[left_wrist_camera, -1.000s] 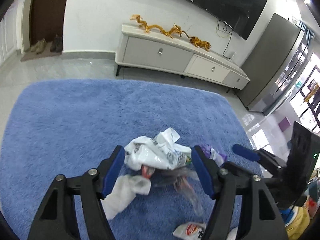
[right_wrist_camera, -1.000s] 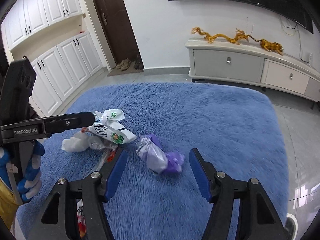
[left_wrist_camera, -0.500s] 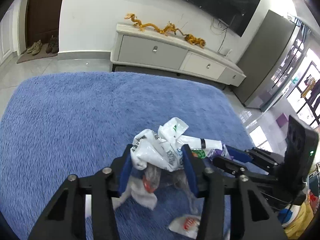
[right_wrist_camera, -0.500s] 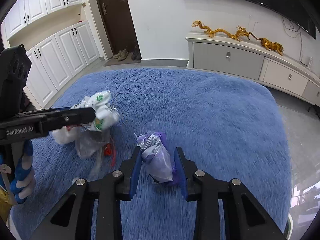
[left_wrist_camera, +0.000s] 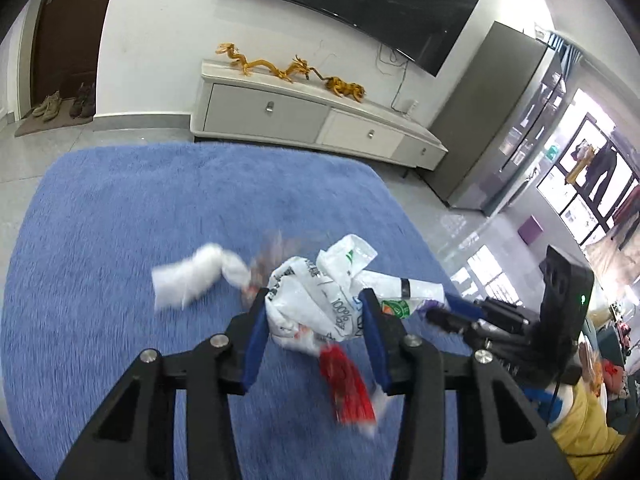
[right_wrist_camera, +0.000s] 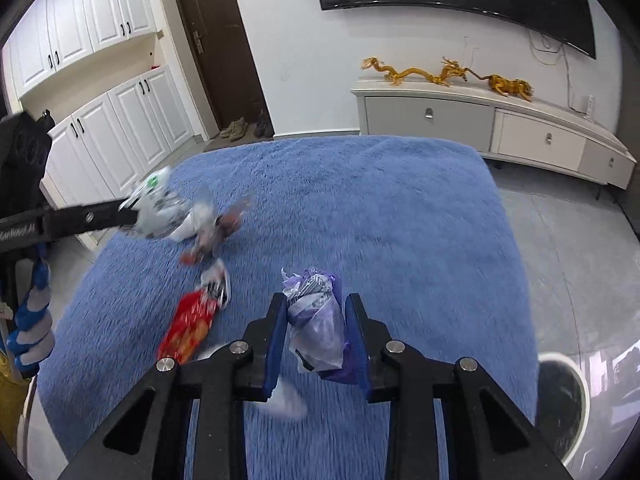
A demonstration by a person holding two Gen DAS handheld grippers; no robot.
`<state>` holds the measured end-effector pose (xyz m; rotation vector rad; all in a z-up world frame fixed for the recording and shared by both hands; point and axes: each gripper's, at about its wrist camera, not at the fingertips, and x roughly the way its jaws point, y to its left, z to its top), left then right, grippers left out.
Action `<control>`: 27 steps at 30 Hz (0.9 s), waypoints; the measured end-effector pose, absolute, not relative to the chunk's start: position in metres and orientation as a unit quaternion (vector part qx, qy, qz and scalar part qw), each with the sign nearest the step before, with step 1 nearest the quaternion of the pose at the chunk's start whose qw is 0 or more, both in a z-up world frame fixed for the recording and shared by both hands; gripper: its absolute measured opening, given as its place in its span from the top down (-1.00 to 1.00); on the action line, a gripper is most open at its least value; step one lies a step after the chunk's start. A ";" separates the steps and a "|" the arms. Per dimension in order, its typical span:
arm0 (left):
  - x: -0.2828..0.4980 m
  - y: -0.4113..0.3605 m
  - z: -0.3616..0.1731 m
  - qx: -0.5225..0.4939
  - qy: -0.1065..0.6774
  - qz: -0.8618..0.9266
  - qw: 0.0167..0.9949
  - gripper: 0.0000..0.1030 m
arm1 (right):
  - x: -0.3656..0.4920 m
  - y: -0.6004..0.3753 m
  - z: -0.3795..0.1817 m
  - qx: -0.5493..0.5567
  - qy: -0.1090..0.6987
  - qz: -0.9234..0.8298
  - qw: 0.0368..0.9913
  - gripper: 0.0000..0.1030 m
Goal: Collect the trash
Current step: 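Carry both items over the bin and open both tools to drop them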
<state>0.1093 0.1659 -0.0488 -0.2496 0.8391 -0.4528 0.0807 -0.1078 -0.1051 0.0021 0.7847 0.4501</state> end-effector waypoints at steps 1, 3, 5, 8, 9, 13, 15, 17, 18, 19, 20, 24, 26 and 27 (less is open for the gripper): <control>0.100 0.168 -0.050 -0.124 0.402 -0.219 0.880 0.19 | 0.076 -0.110 -0.105 0.002 0.379 0.215 0.900 0.48; 0.088 0.172 -0.047 -0.134 0.399 -0.223 0.879 0.19 | 0.063 -0.116 -0.105 0.008 0.377 0.211 0.902 0.48; 0.078 0.175 -0.043 -0.140 0.394 -0.223 0.881 0.19 | 0.052 -0.121 -0.104 0.014 0.373 0.209 0.904 0.48; 0.069 0.175 -0.030 -0.140 0.384 -0.223 0.885 0.19 | 0.038 -0.129 -0.098 0.025 0.362 0.206 0.909 0.48; 0.067 0.173 -0.026 -0.137 0.382 -0.222 0.887 0.19 | 0.035 -0.134 -0.096 0.031 0.357 0.205 0.911 0.48; 0.064 0.158 -0.012 -0.133 0.375 -0.233 0.887 0.19 | 0.025 -0.153 -0.088 0.046 0.343 0.195 0.918 0.48; 0.065 0.143 -0.007 -0.129 0.375 -0.242 0.885 0.19 | 0.021 -0.168 -0.084 0.055 0.336 0.186 0.922 0.48; 0.067 0.128 -0.005 -0.124 0.379 -0.251 0.882 0.19 | 0.017 -0.181 -0.082 0.063 0.330 0.177 0.925 0.48; 0.069 0.117 -0.005 -0.122 0.381 -0.258 0.879 0.19 | 0.016 -0.194 -0.081 0.070 0.327 0.168 0.927 0.48; 0.072 0.105 -0.004 -0.119 0.385 -0.266 0.876 0.19 | 0.015 -0.204 -0.081 0.077 0.324 0.161 0.929 0.48; 0.075 0.093 -0.005 -0.115 0.388 -0.273 0.873 0.19 | 0.013 -0.215 -0.082 0.083 0.322 0.154 0.930 0.48; 0.091 0.038 -0.007 -0.098 0.403 -0.299 0.859 0.19 | 0.011 -0.265 -0.090 0.116 0.318 0.117 0.934 0.48; 0.100 0.004 -0.012 -0.085 0.414 -0.314 0.850 0.19 | 0.011 -0.294 -0.098 0.136 0.320 0.094 0.933 0.48; 0.102 -0.009 -0.014 -0.079 0.417 -0.319 0.847 0.19 | 0.011 -0.306 -0.103 0.143 0.322 0.084 0.932 0.48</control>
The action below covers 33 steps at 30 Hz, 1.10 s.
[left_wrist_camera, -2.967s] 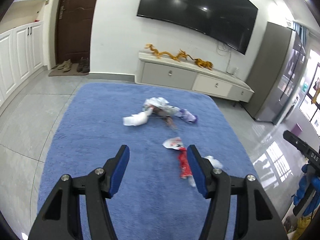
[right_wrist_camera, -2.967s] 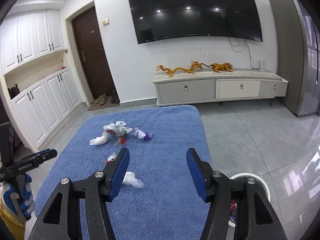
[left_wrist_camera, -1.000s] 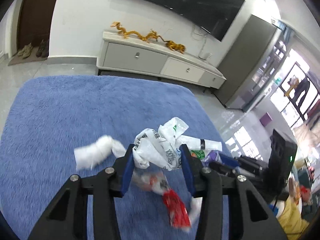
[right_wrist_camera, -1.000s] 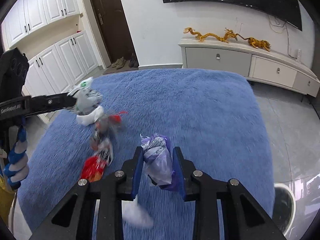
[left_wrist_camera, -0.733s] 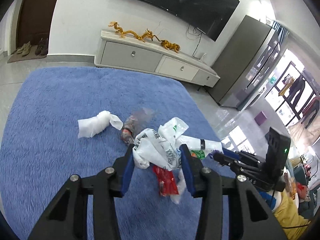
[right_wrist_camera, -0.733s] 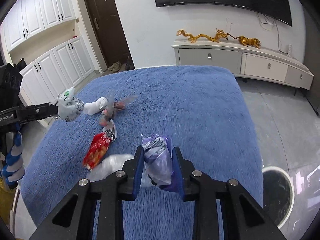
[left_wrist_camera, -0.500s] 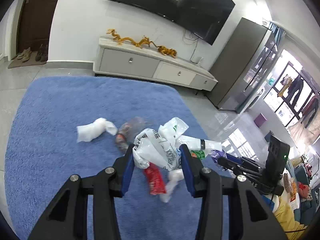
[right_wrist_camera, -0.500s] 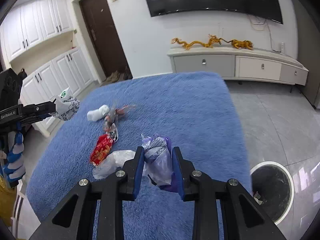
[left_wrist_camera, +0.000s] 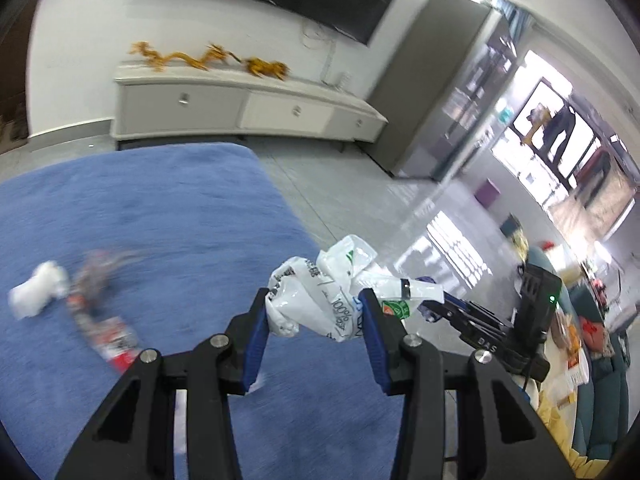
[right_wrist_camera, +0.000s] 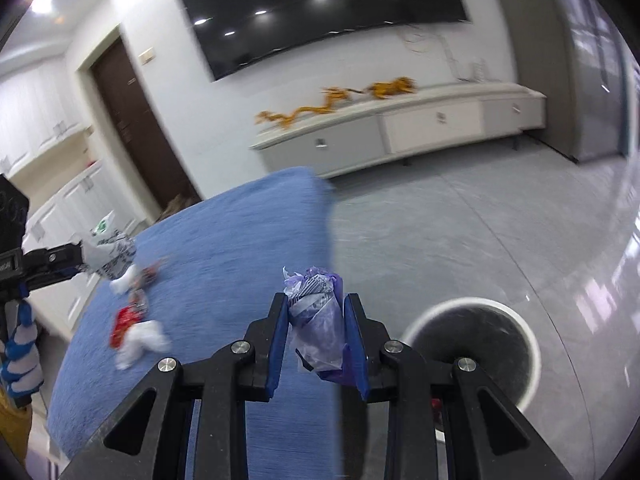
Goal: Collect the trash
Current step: 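Carry both items over the bin and open both tools to drop them, then move both tools back over the red chip bag and clear plastic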
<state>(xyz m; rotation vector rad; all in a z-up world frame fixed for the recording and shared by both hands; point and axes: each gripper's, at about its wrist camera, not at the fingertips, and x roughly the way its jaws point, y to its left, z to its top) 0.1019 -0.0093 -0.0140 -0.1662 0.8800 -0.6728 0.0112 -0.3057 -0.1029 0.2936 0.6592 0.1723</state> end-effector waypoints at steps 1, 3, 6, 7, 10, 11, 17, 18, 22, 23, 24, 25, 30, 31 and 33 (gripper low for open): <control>0.105 -0.026 -0.017 -0.071 0.422 -0.325 0.843 0.19 | 0.011 -0.316 -0.108 0.150 0.324 0.075 0.931 0.48; 0.114 -0.062 -0.023 -0.058 0.435 -0.339 0.832 0.19 | 0.012 -0.344 -0.121 0.168 0.329 0.053 0.928 0.48; 0.126 -0.112 -0.035 -0.040 0.451 -0.353 0.819 0.19 | 0.013 -0.381 -0.141 0.191 0.337 0.021 0.922 0.48; 0.130 -0.125 -0.039 -0.035 0.457 -0.356 0.815 0.17 | 0.012 -0.390 -0.145 0.198 0.338 0.016 0.920 0.48; 0.142 -0.171 -0.055 -0.028 0.477 -0.367 0.798 0.15 | 0.016 -0.416 -0.165 0.217 0.349 -0.005 0.912 0.44; 0.145 -0.182 -0.060 -0.027 0.483 -0.370 0.793 0.15 | 0.019 -0.425 -0.174 0.223 0.355 -0.010 0.908 0.44; 0.161 -0.248 -0.089 -0.022 0.511 -0.379 0.771 -0.08 | 0.027 -0.449 -0.208 0.241 0.382 -0.027 0.892 -0.03; 0.163 -0.255 -0.094 -0.025 0.516 -0.379 0.767 -0.12 | 0.028 -0.450 -0.212 0.244 0.384 -0.030 0.890 -0.05; 0.166 -0.265 -0.107 -0.029 0.529 -0.377 0.759 -0.15 | 0.025 -0.461 -0.224 0.260 0.390 -0.045 0.882 -0.05; 0.166 -0.267 -0.108 -0.029 0.530 -0.376 0.759 -0.17 | 0.025 -0.462 -0.225 0.262 0.391 -0.046 0.881 -0.05; 0.166 -0.269 -0.109 -0.027 0.531 -0.375 0.760 -0.18 | 0.024 -0.463 -0.225 0.265 0.391 -0.048 0.880 -0.05; 0.164 -0.268 -0.109 -0.025 0.530 -0.374 0.760 -0.18 | 0.021 -0.464 -0.226 0.266 0.391 -0.049 0.880 -0.05; 0.152 -0.259 -0.103 -0.016 0.523 -0.364 0.770 -0.18 | 0.008 -0.465 -0.221 0.271 0.388 -0.054 0.879 -0.05; 0.148 -0.256 -0.100 -0.013 0.519 -0.362 0.774 -0.18 | 0.007 -0.466 -0.219 0.272 0.386 -0.054 0.880 -0.05; 0.139 -0.250 -0.094 -0.004 0.506 -0.357 0.785 -0.18 | 0.003 -0.463 -0.211 0.269 0.380 -0.055 0.883 -0.05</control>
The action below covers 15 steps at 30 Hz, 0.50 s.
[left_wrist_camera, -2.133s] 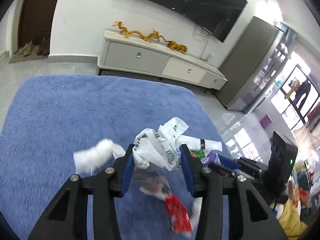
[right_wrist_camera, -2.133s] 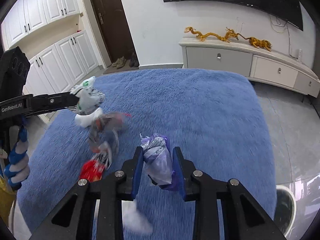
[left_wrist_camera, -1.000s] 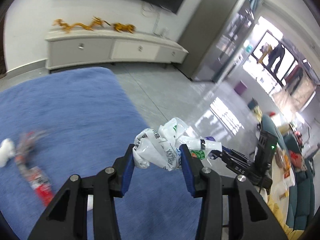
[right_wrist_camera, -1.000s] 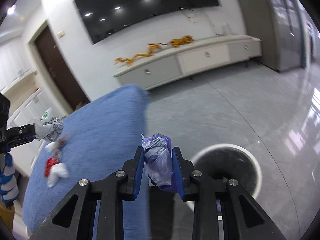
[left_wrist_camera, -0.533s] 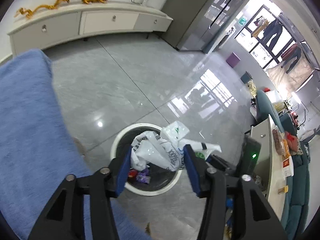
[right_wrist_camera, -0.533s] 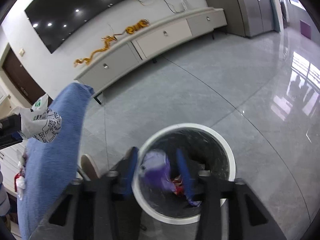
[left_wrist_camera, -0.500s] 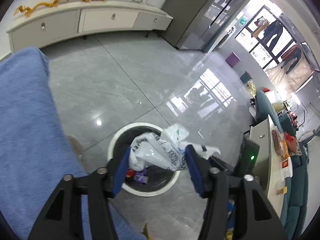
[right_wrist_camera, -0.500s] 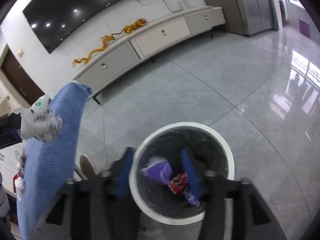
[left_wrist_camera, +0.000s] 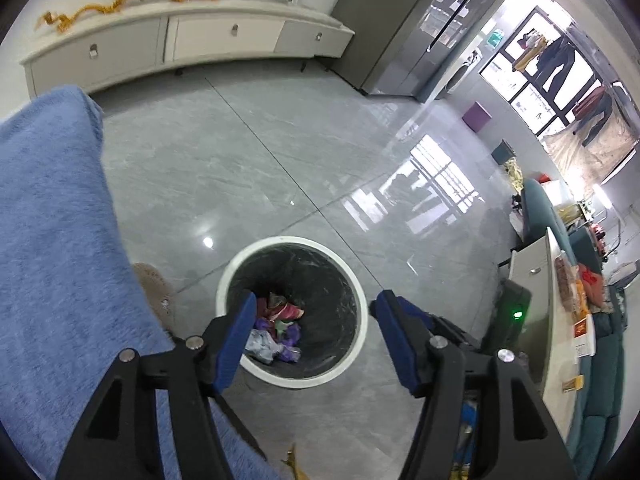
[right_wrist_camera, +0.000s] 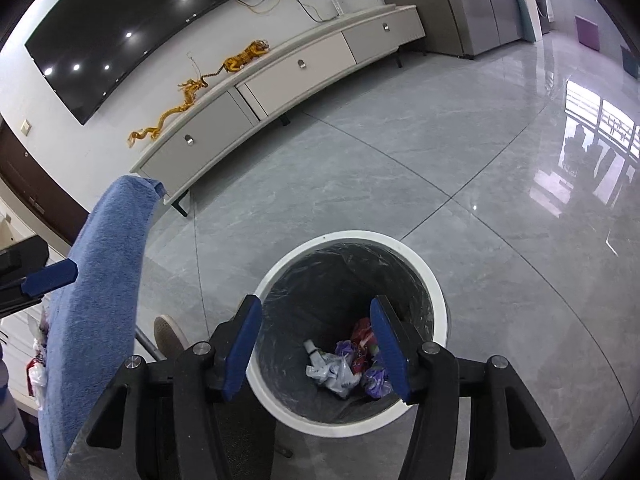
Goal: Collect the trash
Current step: 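Move both tools back over the red chip bag and clear plastic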
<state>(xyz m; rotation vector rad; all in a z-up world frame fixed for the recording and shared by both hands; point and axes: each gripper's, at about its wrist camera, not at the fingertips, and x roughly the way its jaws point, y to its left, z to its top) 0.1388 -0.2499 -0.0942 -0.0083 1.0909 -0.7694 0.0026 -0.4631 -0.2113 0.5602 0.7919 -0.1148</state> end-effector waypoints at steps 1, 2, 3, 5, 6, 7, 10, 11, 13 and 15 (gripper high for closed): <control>0.134 -0.245 -0.091 0.002 0.497 -0.354 0.792 -0.18 | 0.001 -0.460 -0.206 0.266 0.377 -0.055 0.885 -0.05; 0.129 -0.241 -0.087 0.007 0.489 -0.351 0.799 -0.18 | 0.000 -0.458 -0.200 0.262 0.374 -0.056 0.888 -0.05; 0.124 -0.235 -0.081 0.010 0.481 -0.347 0.805 -0.18 | -0.004 -0.454 -0.193 0.256 0.369 -0.057 0.892 -0.05; 0.115 -0.223 -0.073 0.015 0.467 -0.341 0.816 -0.18 | -0.009 -0.447 -0.180 0.246 0.362 -0.059 0.897 -0.05; 0.110 -0.215 -0.068 0.017 0.459 -0.336 0.823 -0.18 | -0.014 -0.442 -0.170 0.239 0.355 -0.060 0.902 -0.05; 0.106 -0.210 -0.064 0.020 0.453 -0.330 0.828 -0.18 | -0.014 -0.440 -0.166 0.236 0.351 -0.060 0.904 -0.05; 0.096 -0.187 -0.054 0.019 0.440 -0.315 0.841 -0.18 | -0.023 -0.427 -0.144 0.224 0.335 -0.057 0.914 -0.05; 0.093 -0.177 -0.051 0.015 0.438 -0.313 0.843 -0.18 | -0.026 -0.419 -0.134 0.218 0.327 -0.054 0.918 -0.05; 0.086 -0.154 -0.044 0.004 0.433 -0.307 0.848 -0.18 | -0.029 -0.410 -0.122 0.211 0.319 -0.048 0.923 -0.05; 0.077 -0.132 -0.037 0.002 0.423 -0.294 0.857 -0.18 | -0.033 -0.394 -0.107 0.199 0.309 -0.040 0.929 -0.05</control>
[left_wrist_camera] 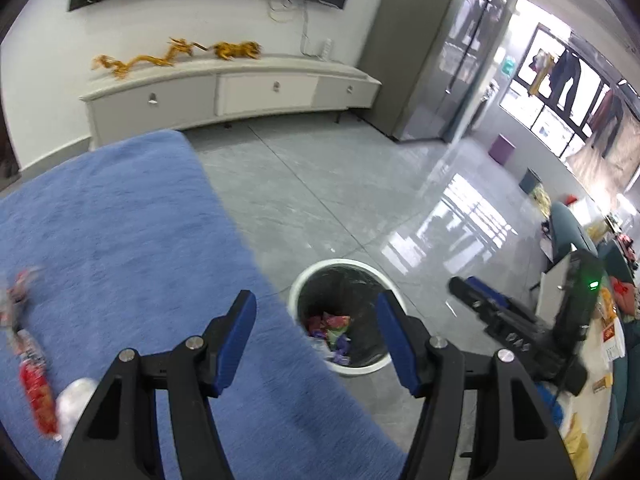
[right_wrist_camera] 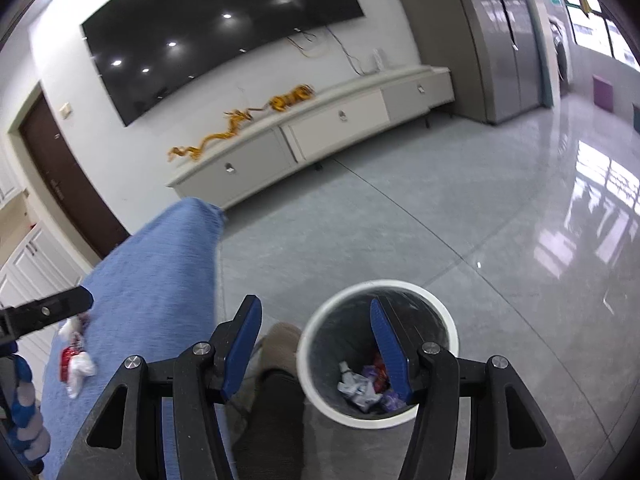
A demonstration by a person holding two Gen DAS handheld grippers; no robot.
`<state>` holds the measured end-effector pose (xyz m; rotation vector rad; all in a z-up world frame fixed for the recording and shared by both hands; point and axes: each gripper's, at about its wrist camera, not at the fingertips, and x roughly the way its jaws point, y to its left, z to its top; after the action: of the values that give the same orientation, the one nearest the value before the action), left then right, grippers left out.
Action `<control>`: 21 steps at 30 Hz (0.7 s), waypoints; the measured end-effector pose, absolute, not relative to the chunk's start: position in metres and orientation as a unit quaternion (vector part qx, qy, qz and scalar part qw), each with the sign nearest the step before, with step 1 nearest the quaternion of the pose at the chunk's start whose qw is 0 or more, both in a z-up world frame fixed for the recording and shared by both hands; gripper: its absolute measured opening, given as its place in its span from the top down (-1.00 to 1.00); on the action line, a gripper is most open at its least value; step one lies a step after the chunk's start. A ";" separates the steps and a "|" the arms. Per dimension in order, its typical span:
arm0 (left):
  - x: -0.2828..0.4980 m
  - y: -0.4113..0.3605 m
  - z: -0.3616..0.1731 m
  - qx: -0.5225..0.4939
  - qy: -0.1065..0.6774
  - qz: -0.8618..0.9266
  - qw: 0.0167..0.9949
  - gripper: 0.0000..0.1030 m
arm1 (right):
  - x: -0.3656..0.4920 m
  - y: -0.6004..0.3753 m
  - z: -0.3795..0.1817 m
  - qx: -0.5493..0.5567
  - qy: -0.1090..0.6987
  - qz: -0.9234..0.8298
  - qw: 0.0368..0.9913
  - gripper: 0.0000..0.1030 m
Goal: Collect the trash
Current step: 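Move both tools back over the red chip bag and clear plastic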
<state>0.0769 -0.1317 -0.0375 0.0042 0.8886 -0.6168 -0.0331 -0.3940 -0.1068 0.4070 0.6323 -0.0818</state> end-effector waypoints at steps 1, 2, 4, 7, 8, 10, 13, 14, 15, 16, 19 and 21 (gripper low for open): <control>0.073 -0.122 -0.034 0.000 0.419 -0.289 0.861 -0.18 | -0.035 -0.389 -0.102 0.194 0.305 -0.036 0.932 -0.05; 0.069 -0.113 -0.032 -0.001 0.416 -0.286 0.863 -0.18 | -0.037 -0.379 -0.093 0.189 0.299 -0.030 0.935 -0.05; 0.060 -0.089 -0.025 -0.006 0.406 -0.272 0.873 -0.18 | -0.040 -0.366 -0.081 0.181 0.291 -0.021 0.939 -0.05; 0.046 -0.055 -0.017 -0.013 0.392 -0.254 0.884 -0.18 | -0.044 -0.347 -0.066 0.168 0.282 -0.010 0.945 -0.05; 0.041 -0.040 -0.015 -0.015 0.388 -0.243 0.889 -0.18 | -0.045 -0.338 -0.060 0.164 0.278 -0.005 0.946 -0.06; 0.034 -0.017 -0.011 -0.021 0.380 -0.228 0.896 -0.18 | -0.048 -0.321 -0.048 0.152 0.272 0.006 0.950 -0.08; 0.023 0.024 -0.008 -0.042 0.370 -0.206 0.905 -0.18 | -0.052 -0.297 -0.035 0.135 0.266 0.020 0.954 -0.08; 0.021 0.035 -0.007 -0.051 0.368 -0.199 0.907 -0.18 | -0.052 -0.288 -0.031 0.130 0.265 0.025 0.955 -0.09; 0.017 0.051 -0.007 -0.062 0.365 -0.190 0.909 -0.18 | -0.052 -0.281 -0.029 0.126 0.265 0.029 0.956 -0.09; 0.015 0.062 -0.008 -0.070 0.362 -0.185 0.911 -0.18 | -0.053 -0.272 -0.025 0.121 0.264 0.034 0.956 -0.09; 0.005 0.091 -0.009 -0.089 0.353 -0.165 0.917 -0.18 | -0.054 -0.248 -0.019 0.107 0.263 0.049 0.958 -0.10; -0.001 0.107 -0.011 -0.096 0.348 -0.152 0.920 -0.18 | -0.055 -0.234 -0.018 0.098 0.264 0.059 0.958 -0.11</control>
<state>-0.0013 0.1074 -0.0112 -0.1968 0.7160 -0.3125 -0.0552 -0.2340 -0.0178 0.1982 0.5363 0.1191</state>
